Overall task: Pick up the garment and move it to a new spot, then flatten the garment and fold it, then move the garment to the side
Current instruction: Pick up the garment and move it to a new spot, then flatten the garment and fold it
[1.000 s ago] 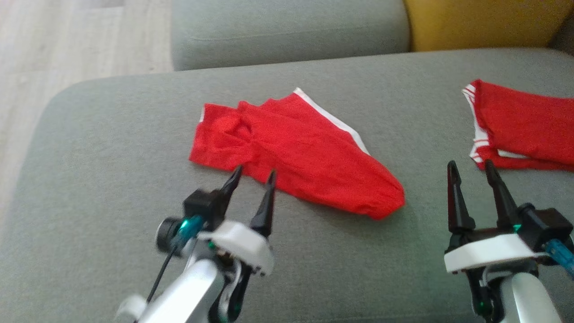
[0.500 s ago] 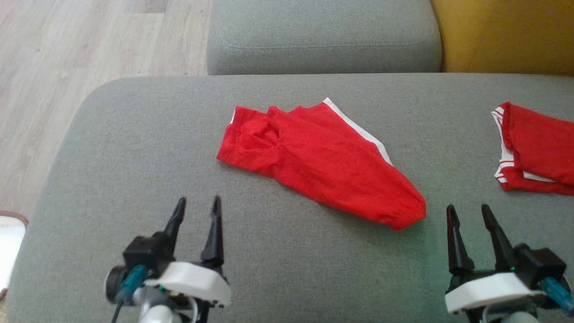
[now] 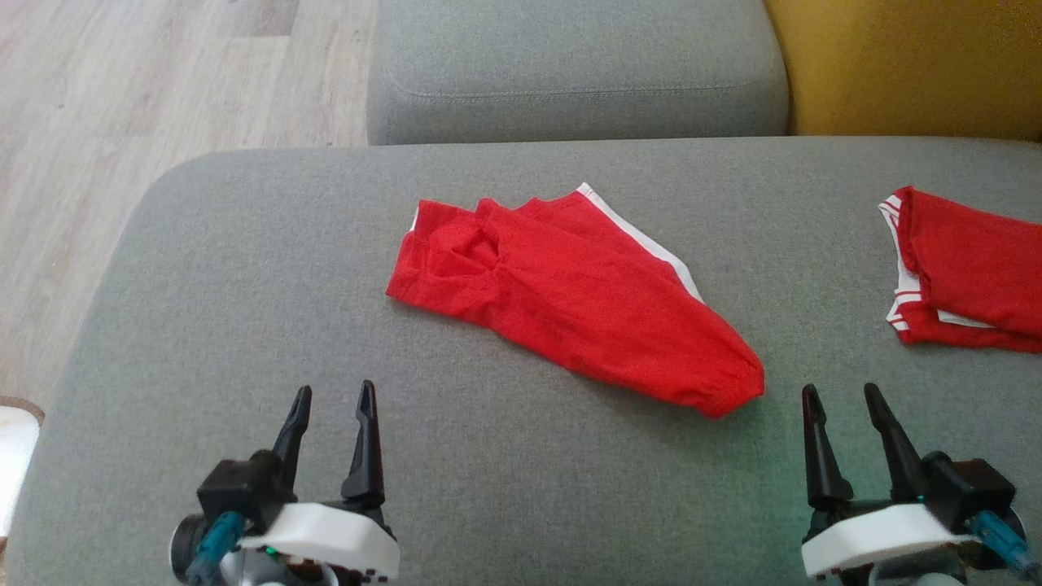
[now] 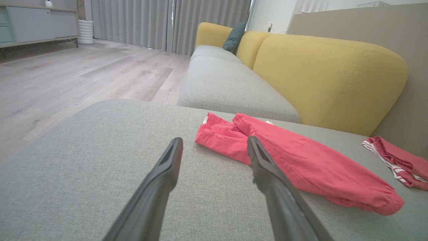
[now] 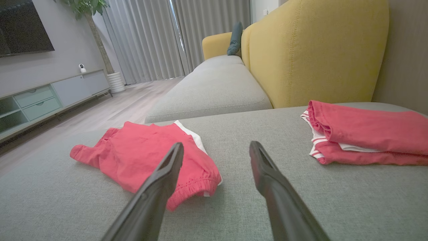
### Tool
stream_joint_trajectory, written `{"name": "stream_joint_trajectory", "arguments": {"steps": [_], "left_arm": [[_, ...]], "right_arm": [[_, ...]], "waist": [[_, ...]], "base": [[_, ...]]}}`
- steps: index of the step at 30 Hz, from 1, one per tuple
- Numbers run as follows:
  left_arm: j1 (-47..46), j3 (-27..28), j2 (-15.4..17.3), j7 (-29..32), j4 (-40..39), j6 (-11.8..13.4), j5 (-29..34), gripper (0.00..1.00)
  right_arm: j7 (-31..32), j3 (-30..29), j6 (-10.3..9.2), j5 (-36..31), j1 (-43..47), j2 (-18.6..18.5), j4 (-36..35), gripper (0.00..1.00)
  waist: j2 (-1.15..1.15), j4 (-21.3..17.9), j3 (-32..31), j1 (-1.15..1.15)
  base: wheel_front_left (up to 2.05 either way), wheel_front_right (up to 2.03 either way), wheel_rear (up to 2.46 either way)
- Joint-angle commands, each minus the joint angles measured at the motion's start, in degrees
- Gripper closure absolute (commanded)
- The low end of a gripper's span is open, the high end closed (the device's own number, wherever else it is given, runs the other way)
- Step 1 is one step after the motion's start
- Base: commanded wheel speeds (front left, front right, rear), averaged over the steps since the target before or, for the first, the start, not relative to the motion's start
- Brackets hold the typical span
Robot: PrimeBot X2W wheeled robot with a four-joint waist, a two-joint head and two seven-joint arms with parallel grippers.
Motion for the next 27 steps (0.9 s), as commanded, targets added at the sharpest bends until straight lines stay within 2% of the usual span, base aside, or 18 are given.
{"name": "stream_joint_trajectory", "arguments": {"steps": [1,18,27], "left_arm": [[-1.7,2.8,-0.5,-0.7,-1.5,-0.4,1.0,0.0],[-1.3,4.4,-2.2,-0.7,0.1,-2.8,3.1,0.0],[-1.7,4.3,-2.7,-0.7,0.4,-3.6,3.8,0.0]], "right_arm": [[-0.8,1.5,0.37,0.4,-2.3,-0.3,-1.5,0.0],[-0.8,0.5,0.37,0.1,-2.7,-0.3,-0.3,0.0],[-0.2,0.4,0.37,-1.0,-5.1,-0.3,0.2,0.0]], "waist": [[0.0,0.0,0.0,0.0],[0.0,1.0,0.2,0.0],[0.0,3.0,1.4,0.0]], "base": [[0.0,0.0,0.0],[0.0,0.0,0.0],[0.0,0.0,0.0]]}}
